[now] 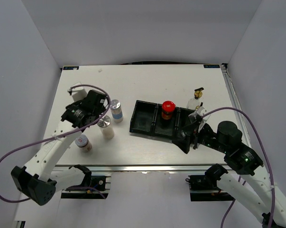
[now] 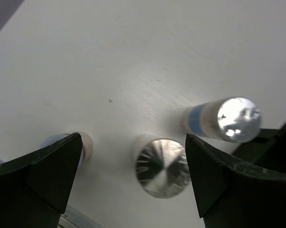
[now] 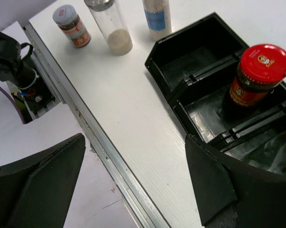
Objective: Organize the condiment bottles
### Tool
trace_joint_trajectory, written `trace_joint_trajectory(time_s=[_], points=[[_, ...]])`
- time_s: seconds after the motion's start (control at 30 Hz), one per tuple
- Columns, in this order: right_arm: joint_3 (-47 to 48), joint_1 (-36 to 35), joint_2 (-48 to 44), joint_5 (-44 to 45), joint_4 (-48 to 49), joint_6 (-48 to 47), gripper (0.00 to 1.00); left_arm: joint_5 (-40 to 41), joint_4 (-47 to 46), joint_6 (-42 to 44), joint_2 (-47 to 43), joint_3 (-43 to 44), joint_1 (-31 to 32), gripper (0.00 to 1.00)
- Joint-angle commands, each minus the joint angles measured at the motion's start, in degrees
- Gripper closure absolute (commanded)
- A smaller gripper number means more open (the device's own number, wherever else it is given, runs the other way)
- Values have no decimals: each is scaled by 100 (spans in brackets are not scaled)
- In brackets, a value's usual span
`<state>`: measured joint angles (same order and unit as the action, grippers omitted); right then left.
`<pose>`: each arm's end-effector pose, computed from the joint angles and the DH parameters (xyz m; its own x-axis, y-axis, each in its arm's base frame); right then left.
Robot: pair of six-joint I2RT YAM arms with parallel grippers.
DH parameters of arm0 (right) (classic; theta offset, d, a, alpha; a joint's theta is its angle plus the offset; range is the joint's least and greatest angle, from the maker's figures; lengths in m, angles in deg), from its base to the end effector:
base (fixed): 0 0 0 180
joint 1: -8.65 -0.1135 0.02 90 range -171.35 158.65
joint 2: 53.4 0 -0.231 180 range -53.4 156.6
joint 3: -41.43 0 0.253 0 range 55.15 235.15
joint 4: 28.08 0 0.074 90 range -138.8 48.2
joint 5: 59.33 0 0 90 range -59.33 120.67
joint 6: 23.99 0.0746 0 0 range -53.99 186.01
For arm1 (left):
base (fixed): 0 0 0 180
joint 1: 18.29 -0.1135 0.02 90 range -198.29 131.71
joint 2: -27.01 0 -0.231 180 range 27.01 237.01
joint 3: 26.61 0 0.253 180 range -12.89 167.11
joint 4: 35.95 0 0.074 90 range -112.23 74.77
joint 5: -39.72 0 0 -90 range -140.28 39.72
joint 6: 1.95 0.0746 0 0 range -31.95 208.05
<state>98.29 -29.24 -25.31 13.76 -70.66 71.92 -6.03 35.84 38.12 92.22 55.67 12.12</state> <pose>0.1281 0.1271 0.3093 -0.2708 -0.0859 -0.9588 -0.7868 0.5936 0.1691 0.2321 -0.0759 0.2934 -0.4647 -0.3629 -0.8077 -0.5291 0.8452 -0.0753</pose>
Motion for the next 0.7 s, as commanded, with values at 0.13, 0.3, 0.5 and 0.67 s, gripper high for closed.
trace_joint_trajectory(time_s=[0.13,0.3,0.5,0.67], points=[[-68,-17,-138,-199,355,50,11,-528,558,-158,-703,-939,-1773,2],[-104,-17,-33,-164,337,50,11,-1409,109,335,-808,-1467,-2785,2],[-156,-17,-59,-111,346,50,11,-2376,-523,616,-589,-2126,-3384,2],[-174,-17,-50,-85,355,50,11,-2184,-559,581,-492,-2452,-3411,2]])
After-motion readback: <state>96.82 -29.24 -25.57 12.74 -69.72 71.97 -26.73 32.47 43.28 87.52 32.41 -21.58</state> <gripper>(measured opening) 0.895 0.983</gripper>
